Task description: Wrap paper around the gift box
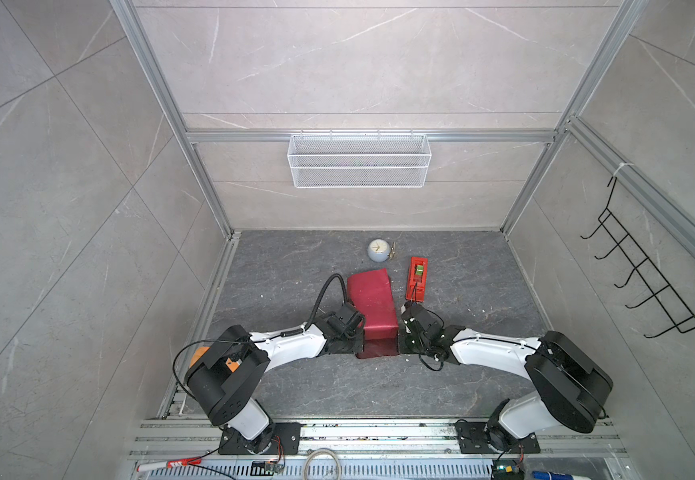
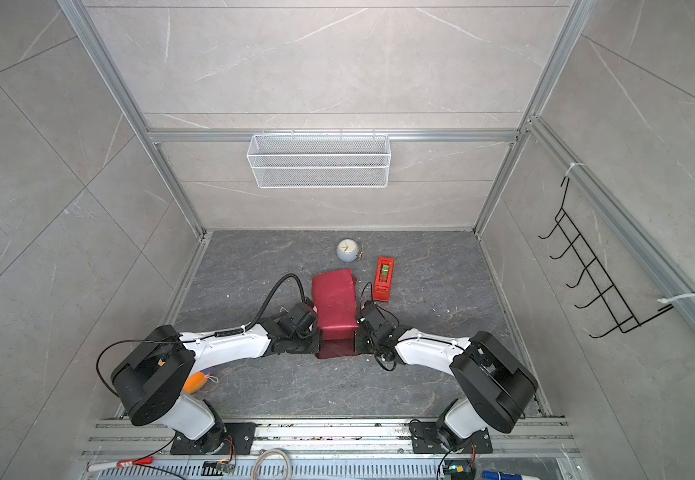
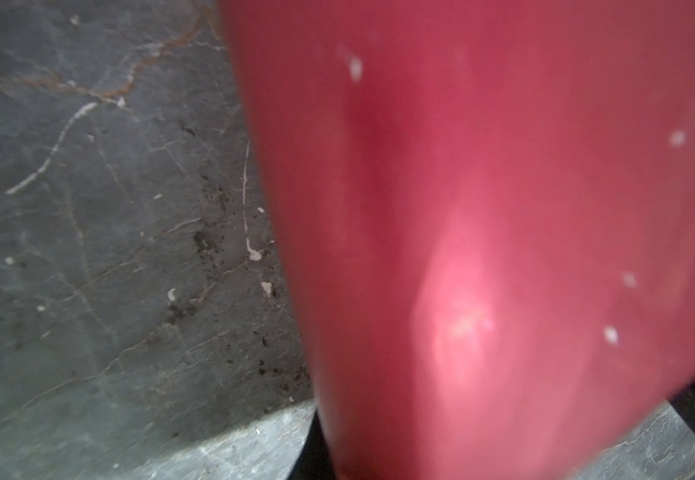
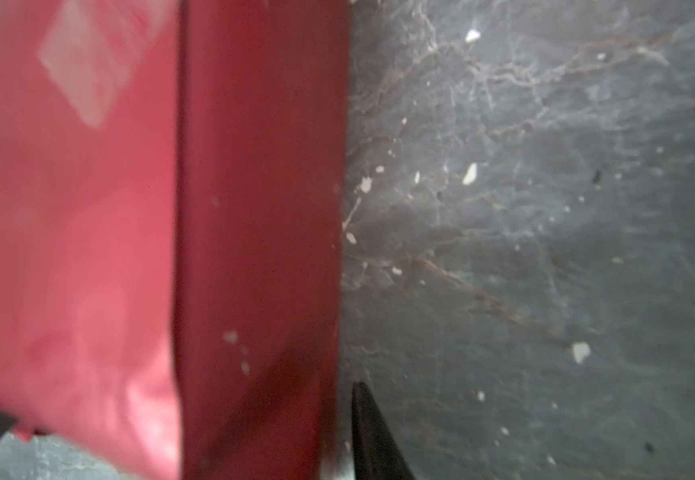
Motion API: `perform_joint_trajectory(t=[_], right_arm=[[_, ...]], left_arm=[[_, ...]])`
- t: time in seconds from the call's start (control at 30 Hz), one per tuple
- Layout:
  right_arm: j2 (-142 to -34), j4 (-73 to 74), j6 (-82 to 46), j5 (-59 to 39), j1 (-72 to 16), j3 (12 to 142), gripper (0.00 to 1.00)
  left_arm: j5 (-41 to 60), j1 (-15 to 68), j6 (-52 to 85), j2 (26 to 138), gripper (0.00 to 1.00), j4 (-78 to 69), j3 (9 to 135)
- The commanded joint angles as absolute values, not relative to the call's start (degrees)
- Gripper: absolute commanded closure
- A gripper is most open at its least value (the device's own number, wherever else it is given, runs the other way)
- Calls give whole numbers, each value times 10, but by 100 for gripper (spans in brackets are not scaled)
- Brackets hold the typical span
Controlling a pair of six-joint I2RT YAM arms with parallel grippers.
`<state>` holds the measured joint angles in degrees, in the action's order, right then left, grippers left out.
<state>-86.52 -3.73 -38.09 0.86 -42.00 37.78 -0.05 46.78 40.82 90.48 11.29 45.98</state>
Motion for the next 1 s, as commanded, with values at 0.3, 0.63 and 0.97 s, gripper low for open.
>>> perform_joint_trajectory(t=[0.3,0.63,0.97], right_arm=[[-871,-48,-390,21,-425,381,95],[-875,-48,-392,24,-425,384,96],[-872,-60,-387,28,-425,390,92]], left_arm=[[-8,472,427,892,84,127,466],[1,487,457,871,66,119,431],[-7,489,454,899,93,116,449]])
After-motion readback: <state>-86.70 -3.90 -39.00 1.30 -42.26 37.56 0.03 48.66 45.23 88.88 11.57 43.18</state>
